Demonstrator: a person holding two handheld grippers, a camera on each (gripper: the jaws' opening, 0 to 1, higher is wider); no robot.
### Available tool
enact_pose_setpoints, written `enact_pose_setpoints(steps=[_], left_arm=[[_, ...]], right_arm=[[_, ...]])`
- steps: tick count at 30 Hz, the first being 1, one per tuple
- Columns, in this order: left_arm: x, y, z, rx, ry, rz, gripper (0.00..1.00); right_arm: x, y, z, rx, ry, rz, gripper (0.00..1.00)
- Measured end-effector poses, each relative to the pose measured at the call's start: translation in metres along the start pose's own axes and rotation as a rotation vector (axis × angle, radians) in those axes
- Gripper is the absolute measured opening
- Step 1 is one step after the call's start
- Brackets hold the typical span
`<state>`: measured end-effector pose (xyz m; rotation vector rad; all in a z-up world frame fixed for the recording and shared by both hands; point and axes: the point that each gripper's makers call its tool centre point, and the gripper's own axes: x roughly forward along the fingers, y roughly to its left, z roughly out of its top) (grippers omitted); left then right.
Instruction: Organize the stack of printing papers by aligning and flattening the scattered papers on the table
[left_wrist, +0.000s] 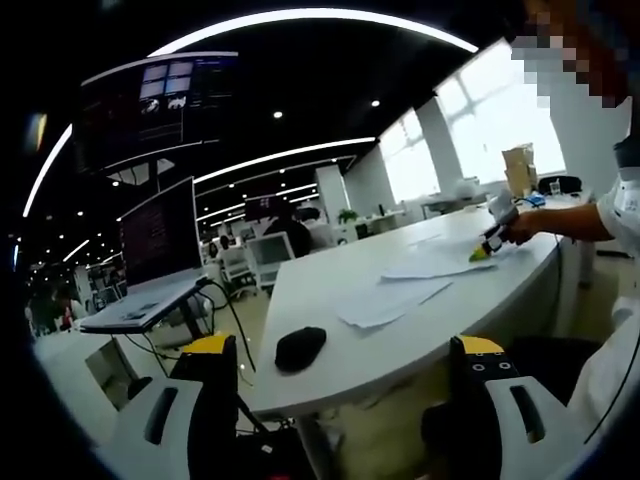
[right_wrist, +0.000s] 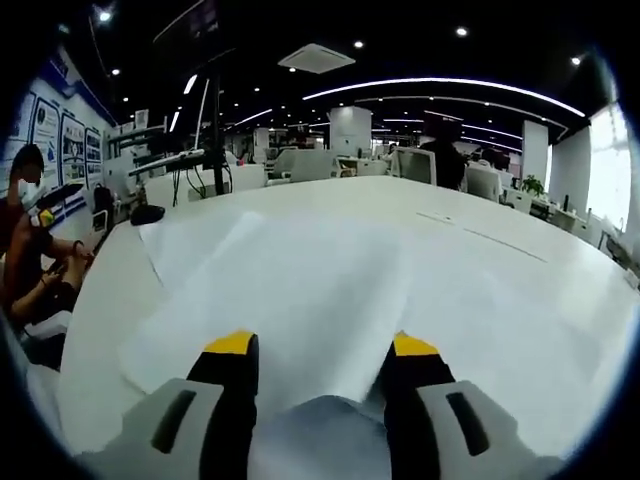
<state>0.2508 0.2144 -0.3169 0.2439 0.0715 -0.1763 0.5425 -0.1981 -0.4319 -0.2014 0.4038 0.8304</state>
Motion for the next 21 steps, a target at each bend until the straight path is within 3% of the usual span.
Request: enact_pose_setpoints(steps=[6, 15, 21], left_arm=[[0.0014, -0.0016, 0.0000, 0.003, 0.001, -0.007, 0.90], [0.0015, -0.0003, 0.0016, 0.005, -0.003, -0.005, 0.89], [0.0017, -0.0005, 0.0018, 0.004, -0.006, -0.005, 0.89]], right_arm=[[0.0017, 0.0043, 0.0008, 0.007, -0.008, 0.009, 0.26], [0.0030, 0.0034, 0.0020, 0.019, 0.002, -0.001, 0.18], [0.0033, 0.0050, 0.0006, 0.030, -0.033, -0.008, 0.10]])
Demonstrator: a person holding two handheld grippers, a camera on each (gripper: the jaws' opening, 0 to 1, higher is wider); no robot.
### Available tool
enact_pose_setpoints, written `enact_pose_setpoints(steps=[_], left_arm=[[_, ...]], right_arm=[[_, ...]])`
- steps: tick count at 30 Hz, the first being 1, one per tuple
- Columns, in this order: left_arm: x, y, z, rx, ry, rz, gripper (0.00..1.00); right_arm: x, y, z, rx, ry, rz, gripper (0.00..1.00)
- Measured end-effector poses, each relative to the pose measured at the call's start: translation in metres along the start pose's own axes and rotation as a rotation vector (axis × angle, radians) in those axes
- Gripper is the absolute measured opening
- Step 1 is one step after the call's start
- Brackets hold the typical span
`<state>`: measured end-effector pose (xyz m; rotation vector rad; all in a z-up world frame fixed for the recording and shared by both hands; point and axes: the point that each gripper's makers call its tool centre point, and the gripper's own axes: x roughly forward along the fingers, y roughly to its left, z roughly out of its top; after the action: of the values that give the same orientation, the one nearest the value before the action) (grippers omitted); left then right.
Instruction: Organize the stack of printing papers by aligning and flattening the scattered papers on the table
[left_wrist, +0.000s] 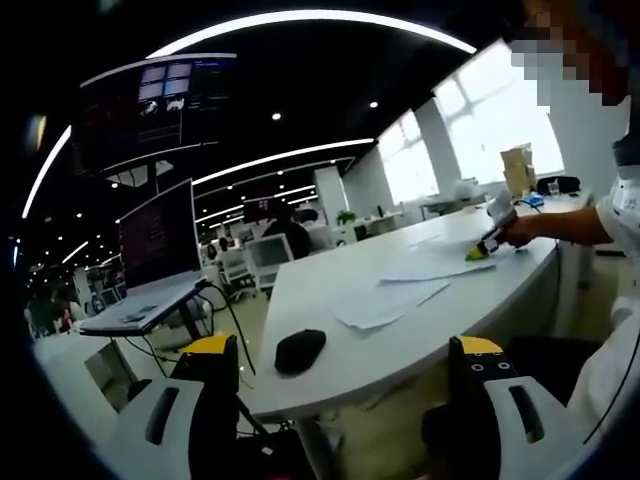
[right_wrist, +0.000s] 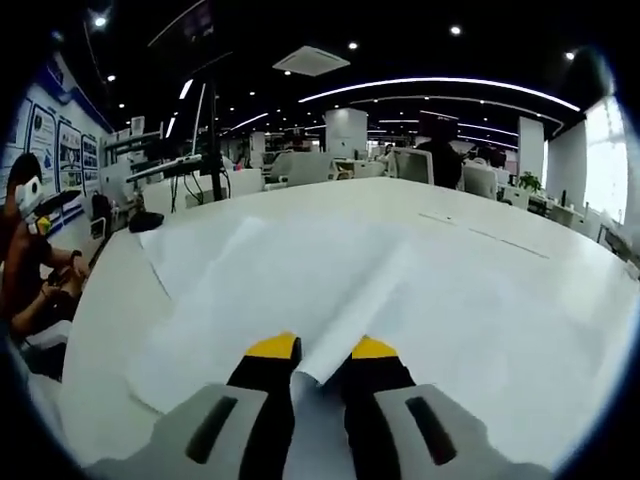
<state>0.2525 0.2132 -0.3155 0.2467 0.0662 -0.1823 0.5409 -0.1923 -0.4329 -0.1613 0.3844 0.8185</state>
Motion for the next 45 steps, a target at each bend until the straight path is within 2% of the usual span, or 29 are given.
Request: enact_pose_setpoints(steps=[7, 14, 16, 18, 21, 22, 32, 39, 45], left_arm=[[0.002, -0.003, 0.000, 0.001, 0.002, -0.006, 0.89], [0.003, -0.005, 0.003, 0.003, -0.002, -0.003, 0.89], [0.006, -0.008, 0.003, 0.006, 0.001, -0.008, 0.89], [0.008, -0.010, 0.003, 0.006, 0.003, -0.013, 0.89], [0.011, -0.012, 0.005, 0.004, 0.001, -0.020, 0.89], [0.012, -0.013, 0.006, 0.003, 0.000, -0.022, 0.89], [0.022, -0.021, 0.008, 0.008, 0.005, -0.042, 0.89], [0.027, -0.021, 0.007, -0.014, 0.006, -0.049, 0.89], [0.031, -0.023, 0.008, -0.013, 0.013, -0.059, 0.89]], right_arm=[[0.000, 0.002, 0.000, -0.054, -0.032, -0.041, 0.04], [0.000, -0.002, 0.000, 0.021, -0.061, -0.021, 0.00], [-0.001, 0.000, 0.001, 0.069, -0.073, -0.003, 0.00], [-0.004, -0.003, 0.005, 0.104, -0.101, -0.004, 0.00], [-0.014, -0.009, 0.015, 0.179, -0.180, -0.008, 0.00], [-0.015, -0.010, 0.015, 0.184, -0.185, -0.010, 0.00], [-0.020, -0.011, 0.023, 0.220, -0.235, 0.004, 0.00], [-0.019, -0.012, 0.025, 0.228, -0.245, 0.012, 0.00], [-0.018, -0.011, 0.026, 0.199, -0.249, 0.010, 0.00]])
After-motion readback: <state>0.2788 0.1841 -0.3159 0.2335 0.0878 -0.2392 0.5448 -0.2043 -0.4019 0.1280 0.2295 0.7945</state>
